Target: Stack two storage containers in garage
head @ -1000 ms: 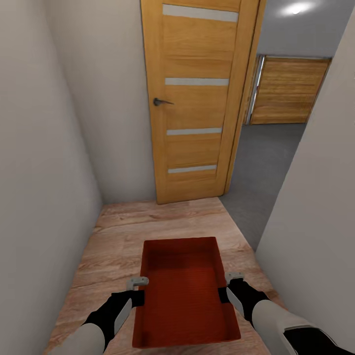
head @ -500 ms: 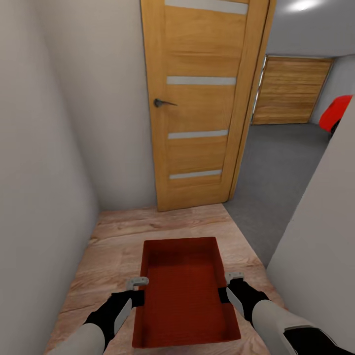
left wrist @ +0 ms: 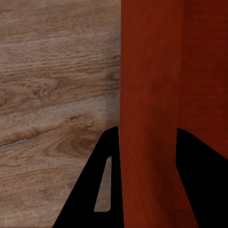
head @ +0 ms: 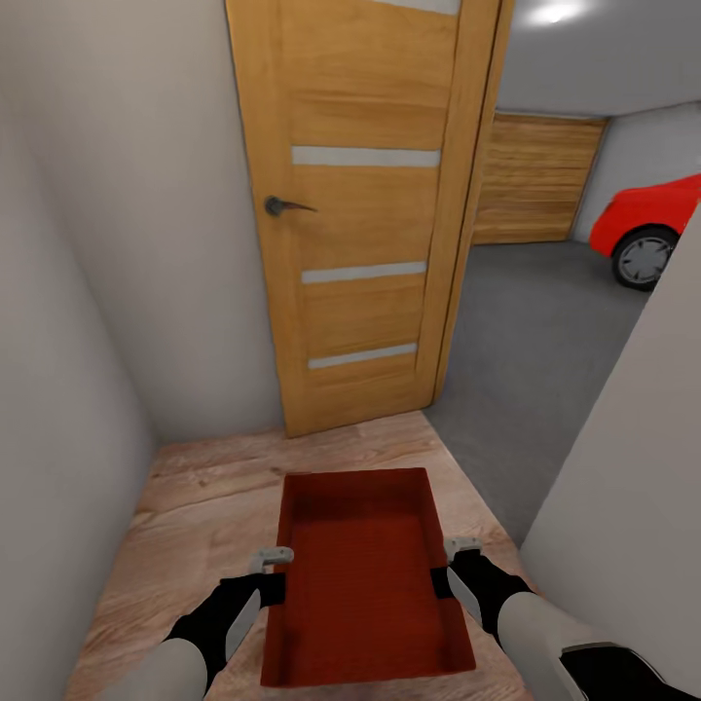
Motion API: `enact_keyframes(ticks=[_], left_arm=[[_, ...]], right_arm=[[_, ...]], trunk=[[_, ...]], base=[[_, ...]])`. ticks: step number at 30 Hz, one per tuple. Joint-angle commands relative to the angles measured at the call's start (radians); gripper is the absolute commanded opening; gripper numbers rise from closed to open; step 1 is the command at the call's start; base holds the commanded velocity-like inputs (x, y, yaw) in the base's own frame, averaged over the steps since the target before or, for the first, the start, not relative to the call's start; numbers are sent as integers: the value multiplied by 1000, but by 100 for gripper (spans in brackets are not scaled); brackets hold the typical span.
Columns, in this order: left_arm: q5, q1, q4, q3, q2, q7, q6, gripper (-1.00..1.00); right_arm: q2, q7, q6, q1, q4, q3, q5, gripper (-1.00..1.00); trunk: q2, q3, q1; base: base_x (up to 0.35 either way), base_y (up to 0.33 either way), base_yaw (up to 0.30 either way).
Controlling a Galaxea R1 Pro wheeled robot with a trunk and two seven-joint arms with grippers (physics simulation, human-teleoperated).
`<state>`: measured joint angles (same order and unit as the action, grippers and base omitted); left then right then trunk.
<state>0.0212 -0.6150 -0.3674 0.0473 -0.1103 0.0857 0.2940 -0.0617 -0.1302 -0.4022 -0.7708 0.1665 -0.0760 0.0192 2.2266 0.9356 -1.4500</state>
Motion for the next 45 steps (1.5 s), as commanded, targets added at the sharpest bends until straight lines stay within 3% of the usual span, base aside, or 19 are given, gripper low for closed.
enact_keyframes(ticks=[1,9,22,34,45], left_arm=[[-10,1,-2,6,0,5,7,-100],[-10,0,-2,6,0,5,7,-100],[-10,0,-2,6,0,5,7,-100],[-10,0,-2,8,0,5,5,-100],[-10,0,-2,7,0,5,6,-100]], right_arm=[[0,-2,-7,-1,2,-2,2,-100],[0,-2,-7,-1,2,-2,2,-100],[0,-1,-7,-1,2,-2,2,-100],[0,-2,-7,-1,2,-2,2,-100],[0,-2,-7,-1,2,-2,2,-100]], trunk=[[0,1,0],[0,1,0],[0,1,0],[0,0,0],[0,0,0]], base=[[348,71,-79],[348,79,-59],[337,101,-246],[58,20,-251],[181,119,-35]])
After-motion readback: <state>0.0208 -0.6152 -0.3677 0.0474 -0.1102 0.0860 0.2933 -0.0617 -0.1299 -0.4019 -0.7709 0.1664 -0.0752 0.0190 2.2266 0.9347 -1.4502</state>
